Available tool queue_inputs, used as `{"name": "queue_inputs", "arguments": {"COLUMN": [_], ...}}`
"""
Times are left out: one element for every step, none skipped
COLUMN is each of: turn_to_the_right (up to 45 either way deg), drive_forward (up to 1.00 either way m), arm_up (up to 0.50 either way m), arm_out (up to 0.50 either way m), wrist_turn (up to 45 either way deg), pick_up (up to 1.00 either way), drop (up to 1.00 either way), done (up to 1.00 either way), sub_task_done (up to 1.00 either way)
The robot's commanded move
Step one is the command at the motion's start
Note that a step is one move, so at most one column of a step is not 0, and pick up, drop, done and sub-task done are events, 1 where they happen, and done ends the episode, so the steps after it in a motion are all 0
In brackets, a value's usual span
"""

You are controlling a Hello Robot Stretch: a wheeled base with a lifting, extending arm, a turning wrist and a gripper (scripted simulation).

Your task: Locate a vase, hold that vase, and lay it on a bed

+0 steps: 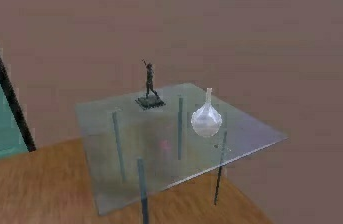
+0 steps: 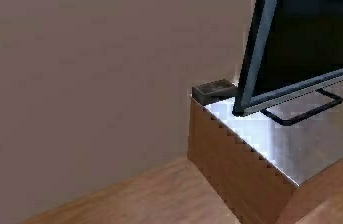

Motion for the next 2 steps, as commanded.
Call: {"name": "queue_inputs", "arguments": {"turn_to_the_right": [27.0,0.0], "drive_forward": [0.00,0.20], "arm_up": [0.00,0.00], "arm_out": [0.00,0.00], "wrist_turn": [0.0,0.0], "pick_up": [0.00,0.00], "drop": [0.00,0.00], "done": [0.00,0.00], "sub_task_done": [0.00,0.00]}}
